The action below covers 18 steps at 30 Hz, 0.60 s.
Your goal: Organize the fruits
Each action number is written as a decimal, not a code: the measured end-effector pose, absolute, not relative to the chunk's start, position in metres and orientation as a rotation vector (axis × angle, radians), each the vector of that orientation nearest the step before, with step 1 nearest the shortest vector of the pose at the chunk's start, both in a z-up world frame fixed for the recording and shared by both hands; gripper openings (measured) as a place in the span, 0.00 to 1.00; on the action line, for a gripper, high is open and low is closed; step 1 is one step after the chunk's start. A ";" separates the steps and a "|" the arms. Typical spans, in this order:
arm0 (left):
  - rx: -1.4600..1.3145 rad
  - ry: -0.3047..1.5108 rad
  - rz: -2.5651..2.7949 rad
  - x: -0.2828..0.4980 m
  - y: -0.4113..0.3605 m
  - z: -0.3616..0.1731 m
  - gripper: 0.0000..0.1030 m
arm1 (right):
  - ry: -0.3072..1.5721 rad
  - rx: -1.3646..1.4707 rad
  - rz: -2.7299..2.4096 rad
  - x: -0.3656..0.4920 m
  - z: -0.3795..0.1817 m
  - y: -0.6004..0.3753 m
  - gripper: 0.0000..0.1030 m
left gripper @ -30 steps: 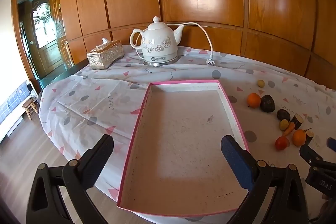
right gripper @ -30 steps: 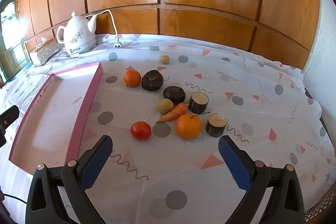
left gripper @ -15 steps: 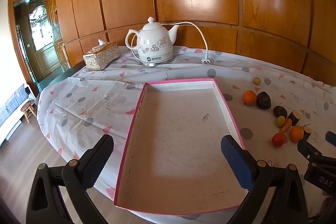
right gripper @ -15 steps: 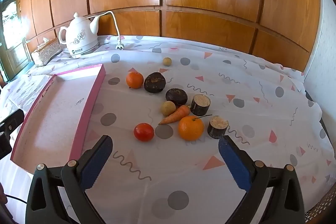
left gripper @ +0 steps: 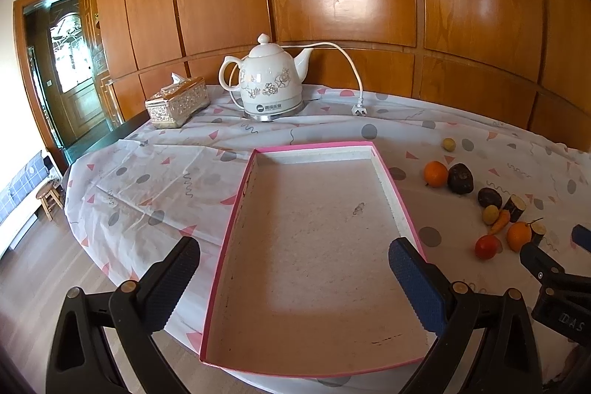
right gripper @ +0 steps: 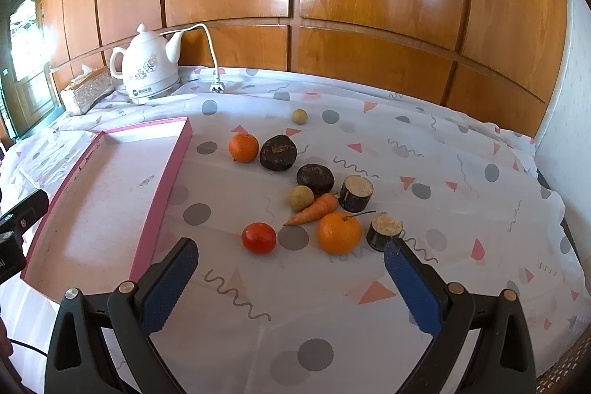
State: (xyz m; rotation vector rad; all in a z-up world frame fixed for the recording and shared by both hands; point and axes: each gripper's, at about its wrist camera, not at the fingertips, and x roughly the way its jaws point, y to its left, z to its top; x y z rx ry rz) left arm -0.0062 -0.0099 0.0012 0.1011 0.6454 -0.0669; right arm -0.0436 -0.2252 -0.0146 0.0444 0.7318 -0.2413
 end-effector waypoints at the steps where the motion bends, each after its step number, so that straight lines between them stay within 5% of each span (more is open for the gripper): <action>1: 0.098 0.646 -0.067 -0.006 -0.010 0.001 1.00 | 0.730 0.041 -0.240 -0.044 -0.014 -0.224 0.99; 18: 0.078 0.655 -0.069 -0.006 -0.010 0.002 1.00 | 0.726 0.049 -0.244 -0.045 -0.012 -0.228 0.99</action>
